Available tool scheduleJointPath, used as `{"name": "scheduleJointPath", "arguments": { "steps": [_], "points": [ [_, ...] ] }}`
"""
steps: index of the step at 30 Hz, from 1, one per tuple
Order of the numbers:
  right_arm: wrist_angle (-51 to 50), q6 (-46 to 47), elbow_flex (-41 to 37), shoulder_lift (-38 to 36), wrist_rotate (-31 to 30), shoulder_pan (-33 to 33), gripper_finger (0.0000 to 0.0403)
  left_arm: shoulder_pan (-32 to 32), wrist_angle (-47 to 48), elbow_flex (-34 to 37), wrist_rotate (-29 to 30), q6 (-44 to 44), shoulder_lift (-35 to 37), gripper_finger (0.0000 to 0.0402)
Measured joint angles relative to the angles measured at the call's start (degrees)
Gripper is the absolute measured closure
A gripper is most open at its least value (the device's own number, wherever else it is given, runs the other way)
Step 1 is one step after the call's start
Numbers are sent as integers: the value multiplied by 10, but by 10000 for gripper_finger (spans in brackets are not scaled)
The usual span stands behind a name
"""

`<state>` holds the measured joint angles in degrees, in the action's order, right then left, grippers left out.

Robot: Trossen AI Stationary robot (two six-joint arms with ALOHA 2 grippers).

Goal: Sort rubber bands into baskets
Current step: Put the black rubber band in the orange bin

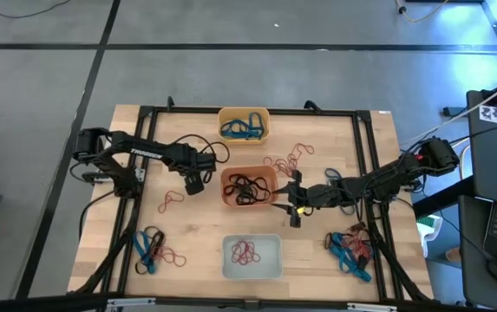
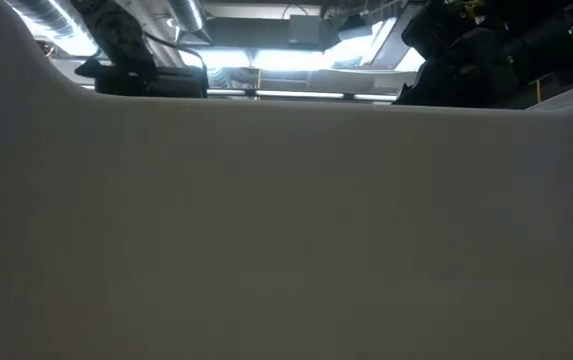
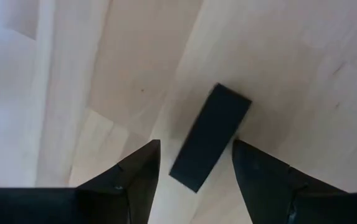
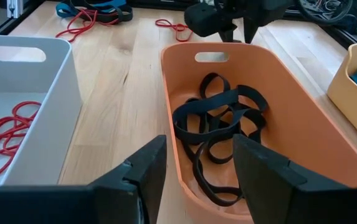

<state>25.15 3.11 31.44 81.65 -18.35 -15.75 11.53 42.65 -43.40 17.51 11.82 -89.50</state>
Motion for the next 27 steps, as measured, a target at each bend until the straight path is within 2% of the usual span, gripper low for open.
{"name": "scheduleJointPath", "arguments": {
  "steps": [6,19,27],
  "points": [
    [0,0,0,0,0,0,221,0,-9,4,-10,-3,0,242],
    [0,-3,0,0,0,0,221,-10,-21,2,-9,-15,0,387],
    [0,-4,0,0,0,0,221,-46,10,-45,-3,1,2,390]
  ]
}}
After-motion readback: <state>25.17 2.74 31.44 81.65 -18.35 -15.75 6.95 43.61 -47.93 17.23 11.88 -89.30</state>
